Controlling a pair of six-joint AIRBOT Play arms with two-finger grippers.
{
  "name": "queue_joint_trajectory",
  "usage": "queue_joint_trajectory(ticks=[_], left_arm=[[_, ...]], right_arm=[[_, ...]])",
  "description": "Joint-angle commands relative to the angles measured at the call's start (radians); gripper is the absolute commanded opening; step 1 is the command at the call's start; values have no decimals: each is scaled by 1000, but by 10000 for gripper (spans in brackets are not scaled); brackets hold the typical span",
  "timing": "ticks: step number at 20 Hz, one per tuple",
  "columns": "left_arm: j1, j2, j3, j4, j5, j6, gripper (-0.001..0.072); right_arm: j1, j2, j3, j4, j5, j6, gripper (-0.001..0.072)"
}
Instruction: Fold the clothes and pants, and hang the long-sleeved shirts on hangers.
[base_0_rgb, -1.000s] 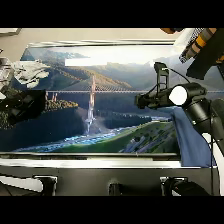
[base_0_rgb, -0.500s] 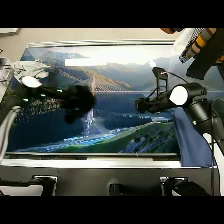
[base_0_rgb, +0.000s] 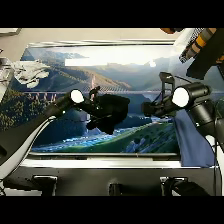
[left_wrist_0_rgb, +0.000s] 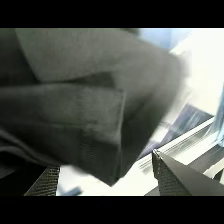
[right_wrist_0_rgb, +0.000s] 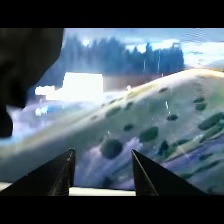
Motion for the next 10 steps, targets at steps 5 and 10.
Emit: queue_joint_trajectory(ticks=[5,10], left_arm=[[296,265,1,280,-307,52,632],[428,322,1,299,-316,52,632]], right_arm=[[-426,-72,0,445,-216,13,415],[-430,-350,1,782,-315,-393,460]])
